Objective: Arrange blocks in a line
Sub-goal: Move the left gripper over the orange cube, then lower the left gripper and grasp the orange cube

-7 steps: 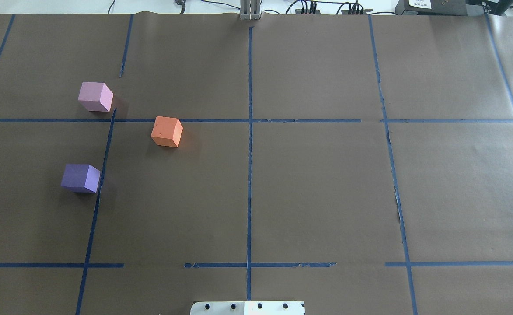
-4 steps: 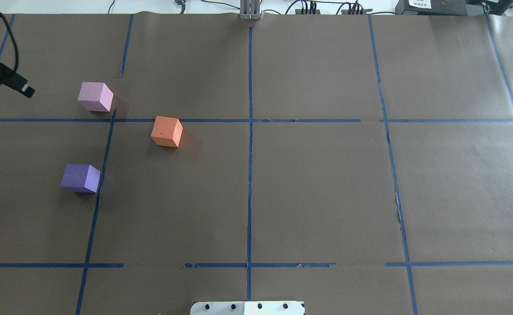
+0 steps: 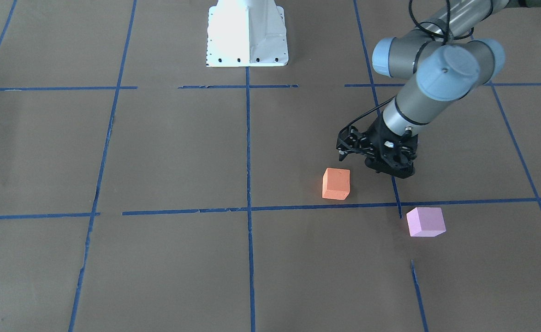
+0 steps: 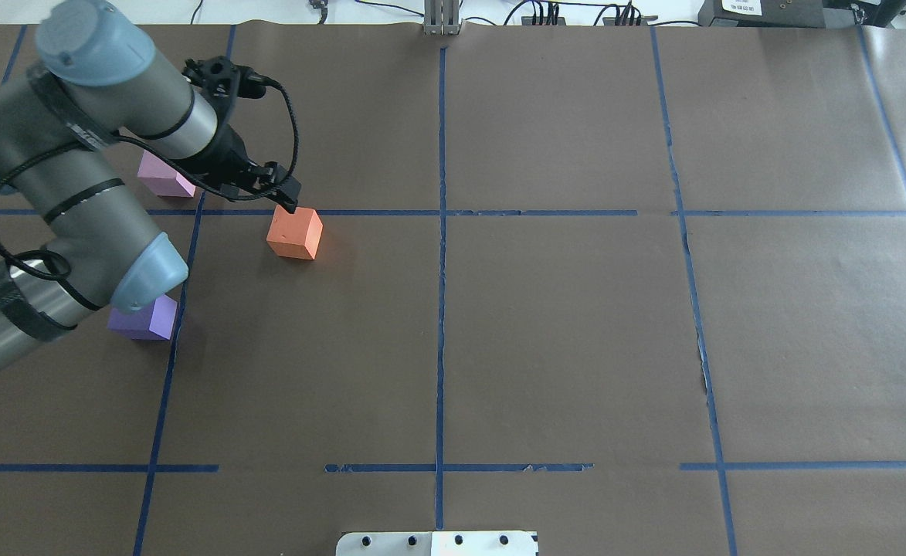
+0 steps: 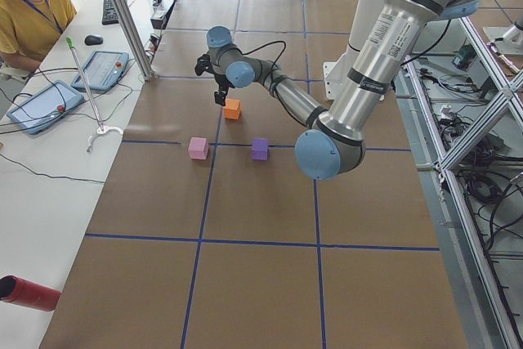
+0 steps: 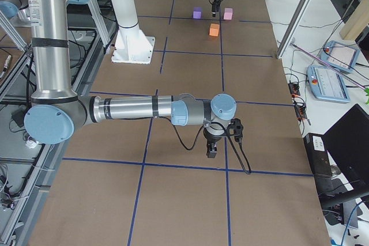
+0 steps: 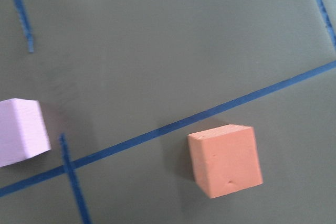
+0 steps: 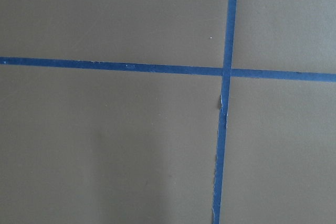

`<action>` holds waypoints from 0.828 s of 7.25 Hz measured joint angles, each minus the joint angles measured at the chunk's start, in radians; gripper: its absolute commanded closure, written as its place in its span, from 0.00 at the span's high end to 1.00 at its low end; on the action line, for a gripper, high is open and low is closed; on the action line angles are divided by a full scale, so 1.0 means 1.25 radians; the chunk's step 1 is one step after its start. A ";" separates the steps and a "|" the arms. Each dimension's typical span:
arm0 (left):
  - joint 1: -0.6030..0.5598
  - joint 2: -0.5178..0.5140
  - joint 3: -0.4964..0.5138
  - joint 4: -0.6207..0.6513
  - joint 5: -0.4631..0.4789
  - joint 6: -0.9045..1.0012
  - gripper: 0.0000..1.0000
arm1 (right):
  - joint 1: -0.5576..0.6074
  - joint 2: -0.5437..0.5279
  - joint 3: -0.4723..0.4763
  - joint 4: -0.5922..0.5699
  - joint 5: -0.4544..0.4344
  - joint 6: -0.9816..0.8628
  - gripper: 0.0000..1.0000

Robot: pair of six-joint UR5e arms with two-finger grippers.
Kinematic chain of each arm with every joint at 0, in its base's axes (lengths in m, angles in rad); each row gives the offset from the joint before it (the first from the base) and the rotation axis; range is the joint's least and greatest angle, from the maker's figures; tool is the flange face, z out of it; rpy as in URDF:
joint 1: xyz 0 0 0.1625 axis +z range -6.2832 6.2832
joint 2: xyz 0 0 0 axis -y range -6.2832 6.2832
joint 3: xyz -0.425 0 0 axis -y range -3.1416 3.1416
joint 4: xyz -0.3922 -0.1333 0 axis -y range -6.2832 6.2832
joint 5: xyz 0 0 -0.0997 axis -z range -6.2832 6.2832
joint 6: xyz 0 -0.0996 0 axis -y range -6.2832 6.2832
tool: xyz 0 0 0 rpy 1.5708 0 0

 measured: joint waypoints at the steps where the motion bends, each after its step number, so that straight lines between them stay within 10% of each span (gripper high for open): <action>1: 0.035 -0.024 0.034 -0.012 0.044 -0.062 1.00 | 0.000 0.000 0.000 0.000 0.000 0.000 1.00; 6: 0.075 -0.038 0.091 -0.010 0.177 -0.161 1.00 | 0.000 0.000 0.000 0.000 0.000 0.000 1.00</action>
